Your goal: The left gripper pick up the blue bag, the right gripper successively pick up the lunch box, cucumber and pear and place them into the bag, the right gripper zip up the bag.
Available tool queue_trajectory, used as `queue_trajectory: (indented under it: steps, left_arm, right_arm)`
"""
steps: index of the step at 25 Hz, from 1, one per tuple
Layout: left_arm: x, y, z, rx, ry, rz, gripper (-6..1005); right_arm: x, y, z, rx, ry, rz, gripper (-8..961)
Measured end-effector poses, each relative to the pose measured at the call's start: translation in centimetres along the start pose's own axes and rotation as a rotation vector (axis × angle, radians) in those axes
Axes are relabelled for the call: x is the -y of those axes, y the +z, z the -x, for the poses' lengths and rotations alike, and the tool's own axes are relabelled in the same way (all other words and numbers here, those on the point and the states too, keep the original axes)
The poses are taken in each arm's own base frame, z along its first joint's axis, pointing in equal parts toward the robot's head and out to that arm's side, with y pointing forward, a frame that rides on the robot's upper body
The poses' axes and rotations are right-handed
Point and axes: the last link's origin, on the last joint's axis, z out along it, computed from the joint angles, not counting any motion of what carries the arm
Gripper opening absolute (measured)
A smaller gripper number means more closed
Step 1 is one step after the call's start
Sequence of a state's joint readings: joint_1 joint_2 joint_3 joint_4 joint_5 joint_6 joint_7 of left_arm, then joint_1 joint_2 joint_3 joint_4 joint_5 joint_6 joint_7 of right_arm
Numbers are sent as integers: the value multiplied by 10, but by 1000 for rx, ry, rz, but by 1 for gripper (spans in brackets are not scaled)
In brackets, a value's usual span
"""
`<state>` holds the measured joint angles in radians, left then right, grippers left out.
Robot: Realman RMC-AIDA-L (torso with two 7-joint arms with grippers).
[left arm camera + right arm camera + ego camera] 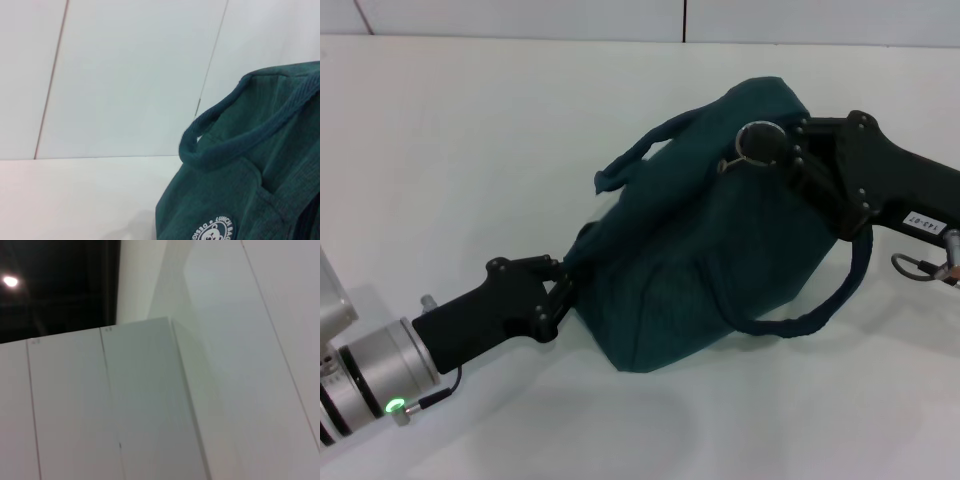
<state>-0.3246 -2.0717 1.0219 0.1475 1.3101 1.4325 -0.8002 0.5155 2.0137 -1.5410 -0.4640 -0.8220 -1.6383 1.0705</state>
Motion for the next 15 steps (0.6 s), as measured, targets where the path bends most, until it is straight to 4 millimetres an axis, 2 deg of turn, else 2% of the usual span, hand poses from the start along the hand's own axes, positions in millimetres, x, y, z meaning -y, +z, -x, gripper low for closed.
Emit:
queue_trajectory:
  steps: [9, 15]
  left_arm:
    - [0, 0, -18, -92, 10, 26, 85]
    - [-8, -6, -35, -199, 43, 96, 242]
  right_arm:
    - [1, -5, -7, -27, 16, -30, 10]
    - [1, -6, -8, -29, 12, -33, 10]
